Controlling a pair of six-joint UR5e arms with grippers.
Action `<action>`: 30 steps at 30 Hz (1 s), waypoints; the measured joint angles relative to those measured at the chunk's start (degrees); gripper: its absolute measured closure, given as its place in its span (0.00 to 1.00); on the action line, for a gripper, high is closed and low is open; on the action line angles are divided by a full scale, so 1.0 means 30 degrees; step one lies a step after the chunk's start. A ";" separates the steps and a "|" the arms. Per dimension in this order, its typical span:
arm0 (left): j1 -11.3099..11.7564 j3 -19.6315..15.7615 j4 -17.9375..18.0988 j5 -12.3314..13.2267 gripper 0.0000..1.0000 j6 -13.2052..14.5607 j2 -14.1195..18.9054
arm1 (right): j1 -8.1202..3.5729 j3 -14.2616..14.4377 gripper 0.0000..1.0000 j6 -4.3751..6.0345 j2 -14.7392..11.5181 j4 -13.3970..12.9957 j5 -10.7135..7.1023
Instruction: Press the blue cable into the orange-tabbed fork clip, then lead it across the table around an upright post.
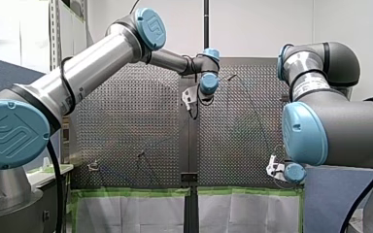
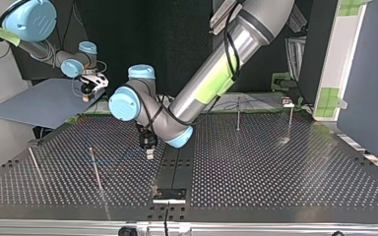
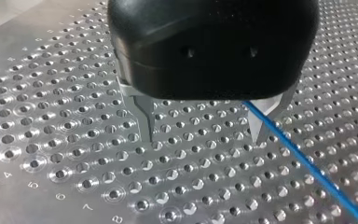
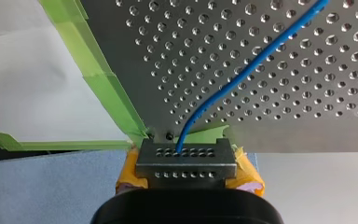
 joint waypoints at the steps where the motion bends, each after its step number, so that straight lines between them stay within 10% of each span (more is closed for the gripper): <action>1: 0.0009 -0.0005 -0.0006 0.0084 0.00 -0.0167 -0.0003 | 0.0009 -0.0002 1.00 -0.0003 0.0000 0.0001 0.0001; 30: 0.0038 -0.1309 0.1171 0.1063 0.00 -0.4533 0.1695 | 0.0229 -0.0090 1.00 -0.0006 0.0001 0.0001 0.0001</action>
